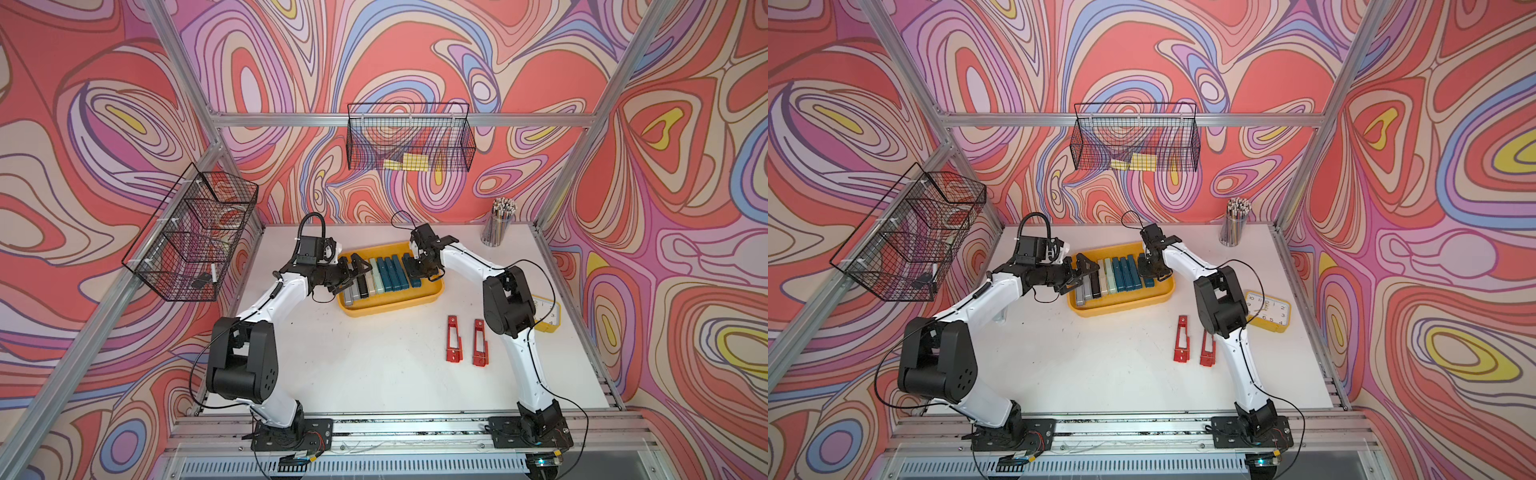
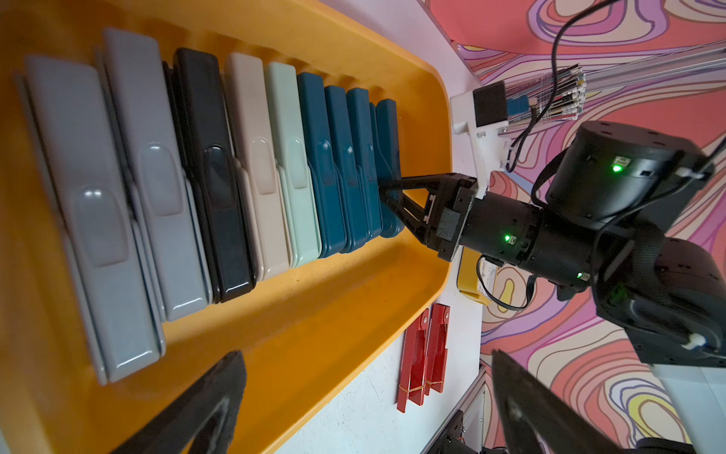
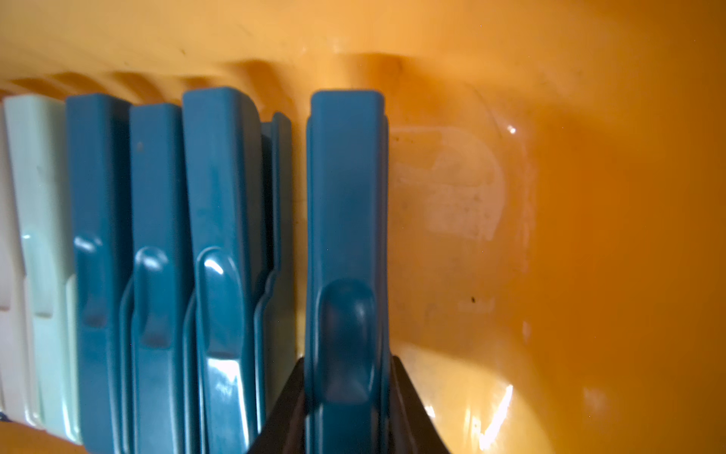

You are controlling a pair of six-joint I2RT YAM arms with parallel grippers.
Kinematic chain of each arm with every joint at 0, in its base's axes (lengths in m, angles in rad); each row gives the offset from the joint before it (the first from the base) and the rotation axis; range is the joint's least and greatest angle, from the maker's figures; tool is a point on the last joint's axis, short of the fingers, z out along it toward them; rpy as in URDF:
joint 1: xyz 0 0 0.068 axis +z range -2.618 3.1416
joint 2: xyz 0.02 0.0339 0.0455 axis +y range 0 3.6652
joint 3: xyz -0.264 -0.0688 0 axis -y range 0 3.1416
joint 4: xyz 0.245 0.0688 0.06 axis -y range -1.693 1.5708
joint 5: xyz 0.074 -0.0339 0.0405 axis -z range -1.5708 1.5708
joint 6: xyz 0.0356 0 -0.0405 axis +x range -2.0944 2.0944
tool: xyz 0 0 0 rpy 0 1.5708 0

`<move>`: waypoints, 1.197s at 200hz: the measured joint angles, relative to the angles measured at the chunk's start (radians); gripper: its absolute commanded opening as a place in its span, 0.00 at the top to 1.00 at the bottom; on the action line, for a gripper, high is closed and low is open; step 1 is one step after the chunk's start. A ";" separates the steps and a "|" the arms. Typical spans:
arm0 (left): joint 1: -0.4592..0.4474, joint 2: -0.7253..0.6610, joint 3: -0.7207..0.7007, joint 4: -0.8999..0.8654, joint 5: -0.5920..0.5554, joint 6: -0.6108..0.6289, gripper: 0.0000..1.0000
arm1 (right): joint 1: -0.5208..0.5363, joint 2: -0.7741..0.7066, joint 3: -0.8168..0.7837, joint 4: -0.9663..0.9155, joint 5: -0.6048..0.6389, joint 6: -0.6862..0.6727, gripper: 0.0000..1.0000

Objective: Put the pruning pliers into the storage box
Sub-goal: Place the pruning pliers in the storage box.

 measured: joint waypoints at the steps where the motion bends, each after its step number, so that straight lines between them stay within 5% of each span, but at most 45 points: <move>1: 0.000 0.000 0.000 0.000 0.000 0.000 0.01 | 0.000 0.000 0.000 -0.001 0.000 0.000 1.00; 78: 0.000 0.000 0.000 0.000 0.000 -0.003 0.01 | 0.000 0.000 0.000 -0.005 0.004 0.000 0.95; 118: 0.000 0.000 -0.001 0.000 0.000 -0.003 0.01 | 0.001 0.000 0.000 -0.005 0.005 0.000 0.79; 239: 0.000 0.000 -0.003 0.000 0.000 -0.003 0.01 | 0.007 0.000 0.000 0.001 0.008 0.001 0.56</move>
